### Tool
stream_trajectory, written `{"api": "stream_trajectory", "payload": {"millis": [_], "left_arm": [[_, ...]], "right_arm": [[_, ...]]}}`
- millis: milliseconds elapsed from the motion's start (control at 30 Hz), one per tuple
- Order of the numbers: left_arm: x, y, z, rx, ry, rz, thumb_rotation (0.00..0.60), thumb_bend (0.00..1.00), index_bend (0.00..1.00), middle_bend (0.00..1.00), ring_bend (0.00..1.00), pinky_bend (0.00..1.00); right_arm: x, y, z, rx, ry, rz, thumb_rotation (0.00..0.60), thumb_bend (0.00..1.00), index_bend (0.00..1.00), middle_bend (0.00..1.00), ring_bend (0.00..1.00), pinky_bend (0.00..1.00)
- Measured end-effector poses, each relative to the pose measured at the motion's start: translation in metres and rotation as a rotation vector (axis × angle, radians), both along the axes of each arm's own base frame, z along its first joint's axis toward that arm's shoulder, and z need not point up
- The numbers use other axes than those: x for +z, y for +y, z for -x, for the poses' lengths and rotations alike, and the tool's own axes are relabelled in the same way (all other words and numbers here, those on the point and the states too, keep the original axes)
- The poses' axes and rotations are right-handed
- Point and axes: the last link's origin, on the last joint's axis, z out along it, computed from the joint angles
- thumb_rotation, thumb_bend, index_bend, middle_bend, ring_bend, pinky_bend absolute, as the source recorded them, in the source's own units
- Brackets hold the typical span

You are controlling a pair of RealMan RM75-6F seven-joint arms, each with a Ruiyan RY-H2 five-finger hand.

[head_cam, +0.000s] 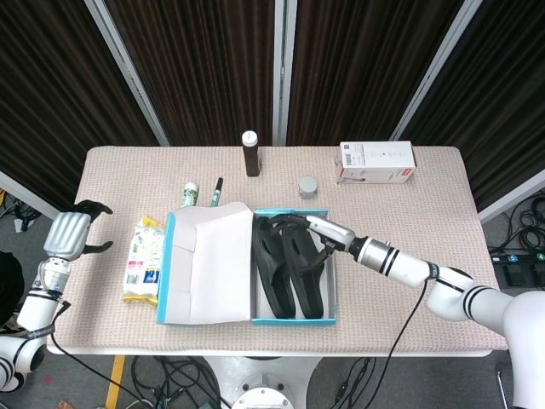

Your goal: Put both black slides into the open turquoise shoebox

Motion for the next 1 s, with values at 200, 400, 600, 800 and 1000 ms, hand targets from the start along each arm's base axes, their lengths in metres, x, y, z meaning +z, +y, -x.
{"api": "stream_trajectory", "payload": {"millis": [200, 400, 600, 800, 1000], "left_arm": [[-0.001, -0.002, 0.0, 0.003, 0.001, 0.003, 0.6, 0.13, 0.35, 0.31, 0.22, 0.32], [0.0, -0.002, 0.001, 0.01, 0.001, 0.003, 0.6, 0.13, 0.35, 0.31, 0.22, 0.32], [-0.001, -0.002, 0.002, 0.012, 0.002, 0.006, 0.6, 0.13, 0.35, 0.31, 0.22, 0.32], [-0.002, -0.002, 0.002, 0.012, 0.001, 0.009, 0.6, 0.13, 0.35, 0.31, 0.22, 0.32], [-0.002, -0.003, 0.003, 0.016, 0.001, 0.011, 0.6, 0.13, 0.35, 0.31, 0.22, 0.32]], "right_arm": [[-0.004, 0.005, 0.008, -0.037, 0.003, -0.029, 0.6, 0.0, 0.13, 0.24, 0.09, 0.23], [-0.013, 0.006, 0.018, -0.067, 0.018, -0.04, 0.6, 0.0, 0.12, 0.24, 0.09, 0.23], [-0.02, 0.004, 0.029, -0.096, 0.042, -0.048, 0.6, 0.0, 0.12, 0.24, 0.09, 0.23], [-0.024, 0.006, 0.039, -0.121, 0.059, -0.059, 0.6, 0.0, 0.13, 0.24, 0.09, 0.24], [-0.027, 0.005, 0.045, -0.14, 0.072, -0.064, 0.6, 0.0, 0.13, 0.24, 0.09, 0.24]]}}
